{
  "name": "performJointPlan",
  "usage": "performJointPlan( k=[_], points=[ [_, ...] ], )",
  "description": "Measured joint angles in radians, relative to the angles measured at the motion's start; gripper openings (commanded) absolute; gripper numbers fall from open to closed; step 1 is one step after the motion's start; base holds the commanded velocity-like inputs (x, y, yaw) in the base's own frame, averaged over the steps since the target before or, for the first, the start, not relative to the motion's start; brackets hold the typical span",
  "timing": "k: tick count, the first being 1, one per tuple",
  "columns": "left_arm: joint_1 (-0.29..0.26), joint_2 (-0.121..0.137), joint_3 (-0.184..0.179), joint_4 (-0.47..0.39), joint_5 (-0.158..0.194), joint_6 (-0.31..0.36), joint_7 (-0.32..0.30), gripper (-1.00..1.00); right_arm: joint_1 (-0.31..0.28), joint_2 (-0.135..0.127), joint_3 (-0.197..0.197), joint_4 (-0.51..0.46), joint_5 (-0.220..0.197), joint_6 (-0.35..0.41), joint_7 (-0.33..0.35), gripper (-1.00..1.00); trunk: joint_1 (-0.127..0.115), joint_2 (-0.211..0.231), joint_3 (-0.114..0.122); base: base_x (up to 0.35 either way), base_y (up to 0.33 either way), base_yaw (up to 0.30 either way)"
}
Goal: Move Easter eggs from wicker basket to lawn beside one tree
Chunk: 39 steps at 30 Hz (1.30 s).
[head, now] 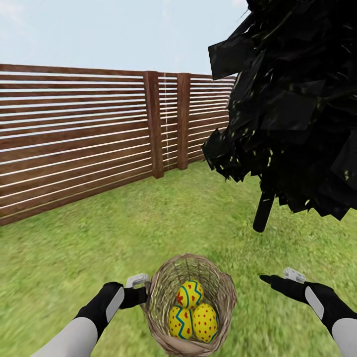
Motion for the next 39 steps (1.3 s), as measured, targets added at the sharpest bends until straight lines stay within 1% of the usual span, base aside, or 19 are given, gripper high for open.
performJointPlan(
  k=[1, 3, 4, 5, 6, 7, 8, 9, 10, 11, 12, 14, 17, 20, 28, 33, 35, 37, 39],
  points=[
    [0.0, 0.0, 0.0, 0.0, 0.001, 0.0, 0.0, -1.0, 0.003, 0.0, 0.0, 0.0, 0.029, -0.003, -0.025, 1.0, -0.004, 0.007, 0.003, 0.0, 0.0, 0.0],
    [0.0, 0.0, 0.0, 0.0, 0.001, 0.0, 0.0, -1.0, 0.013, 0.001, -0.001, 0.015, 0.128, -0.016, -0.042, 1.0, -0.011, 0.021, 0.009, 0.0, 0.0, 0.0],
    [0.0, 0.0, 0.001, 0.0, 0.001, 0.0, 0.0, -1.0, 0.019, 0.0, 0.001, 0.045, 0.161, -0.023, -0.045, 1.0, -0.015, 0.028, 0.012, 0.0, 0.0, 0.0],
    [0.0, 0.0, 0.0, 0.0, 0.0, 0.0, 0.0, -1.0, 0.023, -0.002, 0.001, 0.075, 0.174, -0.041, -0.046, 1.0, -0.019, 0.035, 0.016, 0.0, 0.0, 0.0],
    [0.0, 0.001, 0.0, 0.0, 0.0, 0.0, 0.0, -1.0, 0.026, -0.01, 0.001, 0.103, 0.179, -0.064, -0.046, 1.0, -0.023, 0.042, 0.019, 0.0, 0.0, 0.0],
    [0.0, 0.001, 0.0, 0.0, 0.0, 0.0, 0.0, -1.0, 0.029, -0.029, 0.001, 0.142, 0.18, -0.101, -0.047, 1.0, -0.027, 0.049, 0.022, 0.0, 0.0, 0.0],
    [0.0, -0.001, 0.0, 0.001, 0.0, 0.0, 0.0, -1.0, 0.032, -0.053, 0.002, 0.231, 0.186, -0.147, -0.058, 1.0, -0.031, 0.056, 0.025, 0.0, 0.0, 0.0],
    [0.0, -0.002, 0.0, 0.001, 0.002, 0.0, 0.0, -1.0, 0.034, -0.058, 0.002, 0.279, 0.201, -0.162, -0.077, 1.0, -0.034, 0.063, 0.028, 0.0, 0.0, 0.0],
    [-0.001, -0.002, 0.001, 0.001, 0.003, -0.001, 0.0, -1.0, 0.039, -0.057, 0.004, 0.327, 0.232, -0.181, -0.09, 1.0, -0.038, 0.07, 0.031, 0.0, 0.0, 0.0],
    [0.0, -0.002, 0.001, 0.001, 0.002, -0.001, 0.0, -1.0, 0.069, -0.054, 0.006, 0.389, 0.268, -0.243, -0.096, 1.0, -0.042, 0.077, 0.034, 0.0, 0.0, 0.0],
    [0.0, -0.002, 0.0, 0.002, 0.001, -0.001, 0.0, -1.0, 0.102, -0.051, 0.007, 0.402, 0.276, -0.281, -0.097, 1.0, -0.046, 0.084, 0.037, 0.0, 0.0, 0.0],
    [0.0, -0.002, 0.0, 0.005, 0.001, -0.001, 0.0, -1.0, 0.123, -0.051, 0.005, 0.406, 0.276, -0.302, -0.097, 1.0, -0.054, 0.098, 0.044, 0.0, 0.0, 0.0],
    [0.0, 0.0, 0.001, 0.007, -0.002, 0.001, 0.001, -1.0, 0.128, -0.051, 0.005, 0.407, 0.276, -0.306, -0.098, 1.0, -0.065, 0.119, 0.053, 0.0, 0.0, 0.0],
    [0.0, 0.0, 0.002, 0.01, 0.002, 0.003, 0.001, -1.0, 0.13, -0.051, 0.005, 0.409, 0.275, -0.306, -0.098, 1.0, -0.077, 0.14, 0.063, 0.0, 0.0, 0.0],
    [0.0, 0.0, 0.001, 0.003, 0.0, -0.003, 0.001, -1.0, 0.13, -0.051, 0.005, 0.411, 0.275, -0.307, -0.098, 1.0, -0.077, 0.14, 0.063, -0.014, 0.0, 0.0],
    [0.0, 0.0, 0.002, 0.005, -0.001, -0.002, 0.001, -1.0, 0.13, -0.051, 0.004, 0.411, 0.275, -0.307, -0.098, 1.0, -0.076, 0.14, 0.063, -0.312, 0.0, -0.034],
    [0.0, 0.0, 0.001, 0.006, -0.005, -0.002, 0.002, -1.0, 0.13, -0.051, 0.004, 0.411, 0.275, -0.308, -0.099, 1.0, -0.076, 0.14, 0.063, -0.34, 0.0, -0.246],
    [-0.001, 0.0, 0.002, 0.005, 0.002, -0.002, 0.001, -1.0, 0.13, -0.051, 0.004, 0.412, 0.275, -0.308, -0.099, 1.0, -0.076, 0.14, 0.063, -0.34, 0.0, -0.278],
    [0.0, 0.0, 0.001, 0.006, 0.001, -0.002, 0.001, -1.0, 0.13, -0.051, 0.005, 0.413, 0.274, -0.308, -0.099, 1.0, -0.076, 0.14, 0.063, -0.298, 0.0, -0.282]
  ],
)
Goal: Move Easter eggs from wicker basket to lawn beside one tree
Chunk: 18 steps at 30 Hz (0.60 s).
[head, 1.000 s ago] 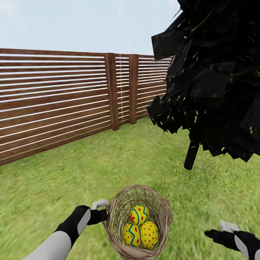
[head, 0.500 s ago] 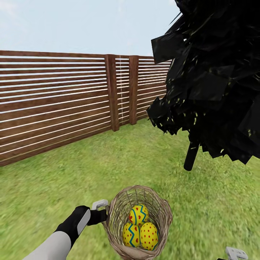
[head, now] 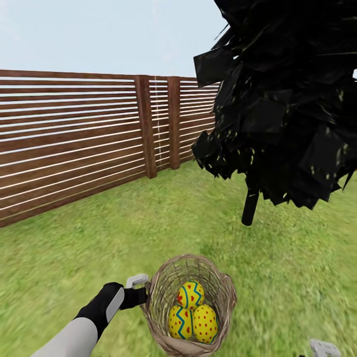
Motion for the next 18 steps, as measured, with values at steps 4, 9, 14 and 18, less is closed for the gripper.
performJointPlan(
  k=[4, 9, 14, 18],
  points=[
    [0.0, -0.003, -0.001, 0.004, 0.0, -0.005, 0.001, -1.0, 0.011, 0.002, -0.001, 0.004, 0.0, -0.001, 0.0, 1.0, -0.001, 0.0, 0.0, -0.082, 0.0, -0.284],
    [0.0, -0.003, 0.002, 0.007, -0.003, -0.012, 0.002, -1.0, 0.014, 0.002, -0.001, 0.004, 0.0, -0.045, 0.0, 1.0, -0.001, 0.0, 0.0, -0.001, 0.0, -0.286],
    [0.0, -0.008, 0.001, 0.008, -0.003, -0.012, 0.002, -1.0, 0.014, -0.001, -0.001, 0.004, -0.001, -0.046, 0.0, 1.0, -0.001, 0.0, 0.0, 0.0, 0.0, -0.287],
    [0.0, -0.009, 0.001, 0.008, -0.001, -0.012, 0.002, -1.0, 0.014, -0.001, -0.001, 0.004, -0.001, -0.046, 0.0, 1.0, -0.001, 0.0, 0.0, -0.033, 0.0, -0.287]
  ],
)
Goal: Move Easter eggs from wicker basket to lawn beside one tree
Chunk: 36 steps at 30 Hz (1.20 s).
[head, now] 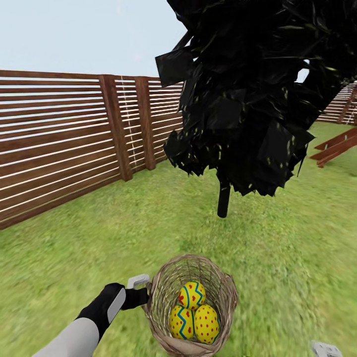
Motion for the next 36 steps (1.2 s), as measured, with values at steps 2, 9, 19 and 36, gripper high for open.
performJointPlan(
  k=[2, 9, 19, 36],
  points=[
    [0.0, 0.0, 0.001, 0.0, 0.001, 0.001, 0.0, -1.0, 0.0, 0.0, 0.0, 0.0, 0.0, 0.0, 0.0, 1.0, 0.0, 0.0, 0.0, -0.28, 0.0, -0.287],
    [0.0, 0.0, 0.0, 0.0, 0.0, 0.0, 0.0, -1.0, 0.0, 0.0, 0.0, 0.0, 0.0, -0.001, 0.0, 1.0, 0.0, 0.0, 0.001, -0.185, 0.0, -0.287],
    [0.0, -0.003, 0.001, 0.001, 0.001, 0.0, 0.0, -1.0, 0.012, 0.005, 0.0, 0.0, 0.001, -0.002, 0.0, 1.0, 0.0, 0.0, 0.003, 0.0, 0.0, -0.288],
    [0.0, -0.003, 0.0, 0.001, -0.002, 0.0, 0.001, -1.0, 0.25, 0.314, 0.011, 0.024, 0.263, -0.207, -0.283, 1.0, 0.0, 0.0, 0.003, 0.0, 0.0, -0.288]
  ],
)
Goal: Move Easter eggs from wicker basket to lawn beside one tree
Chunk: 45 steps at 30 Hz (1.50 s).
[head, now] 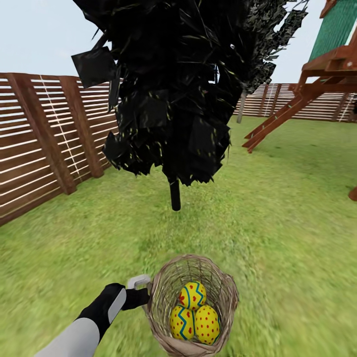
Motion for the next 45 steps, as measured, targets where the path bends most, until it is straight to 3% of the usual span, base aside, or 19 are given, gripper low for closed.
performJointPlan(
  k=[45],
  points=[
    [0.0, 0.002, 0.0, 0.0, 0.0, 0.0, -0.002, -1.0, 0.0, -0.005, -0.001, -0.003, 0.0, 0.0, 0.0, 1.0, 0.0, 0.0, 0.0, 0.0, 0.0, -0.288]
  ],
)
